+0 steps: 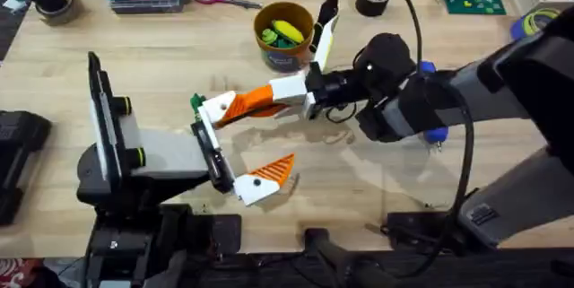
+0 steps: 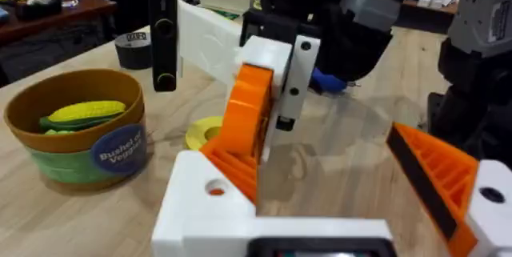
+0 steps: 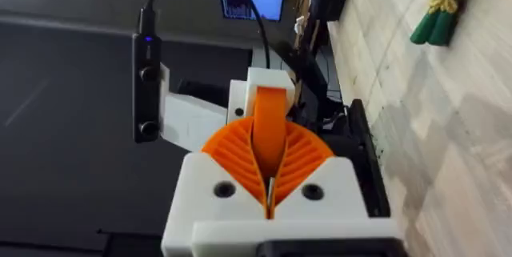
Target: Pick up the gripper from the table and insert it into the empty holder that is missing its gripper. Then pick up a screw, insert it into the mounting hole, and use the screwdriver to tighten it. Finally, clean up the table by picking up the vegetable and placing it into the bucket.
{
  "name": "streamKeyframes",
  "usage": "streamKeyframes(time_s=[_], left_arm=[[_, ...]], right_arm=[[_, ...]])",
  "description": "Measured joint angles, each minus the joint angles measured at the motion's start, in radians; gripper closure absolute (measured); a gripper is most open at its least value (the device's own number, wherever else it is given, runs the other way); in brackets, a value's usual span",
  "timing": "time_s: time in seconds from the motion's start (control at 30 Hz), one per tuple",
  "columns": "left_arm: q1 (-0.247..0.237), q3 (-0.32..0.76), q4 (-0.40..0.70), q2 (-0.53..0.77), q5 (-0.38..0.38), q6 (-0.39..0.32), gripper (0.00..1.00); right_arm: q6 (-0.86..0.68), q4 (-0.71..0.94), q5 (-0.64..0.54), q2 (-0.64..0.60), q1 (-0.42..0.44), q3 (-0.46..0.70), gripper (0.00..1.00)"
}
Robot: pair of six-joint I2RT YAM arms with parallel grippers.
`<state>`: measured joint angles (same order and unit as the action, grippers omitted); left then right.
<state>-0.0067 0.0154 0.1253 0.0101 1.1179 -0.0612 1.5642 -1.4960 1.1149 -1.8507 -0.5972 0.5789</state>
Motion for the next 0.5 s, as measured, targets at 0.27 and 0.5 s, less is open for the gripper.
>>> streamKeyframes(time_s=[0.27, 0.5], left_arm=[[0.000, 0.000, 0.000, 0.000, 0.000, 0.000, 0.015], [-0.001, 0.000, 0.001, 0.000, 0.008, 0.000, 0.015]], right_arm=[[0.000, 0.000, 0.000, 0.000, 0.000, 0.000, 0.992], [0.003, 0.002, -0.003, -0.002, -0.004, 0.002, 0.610]])
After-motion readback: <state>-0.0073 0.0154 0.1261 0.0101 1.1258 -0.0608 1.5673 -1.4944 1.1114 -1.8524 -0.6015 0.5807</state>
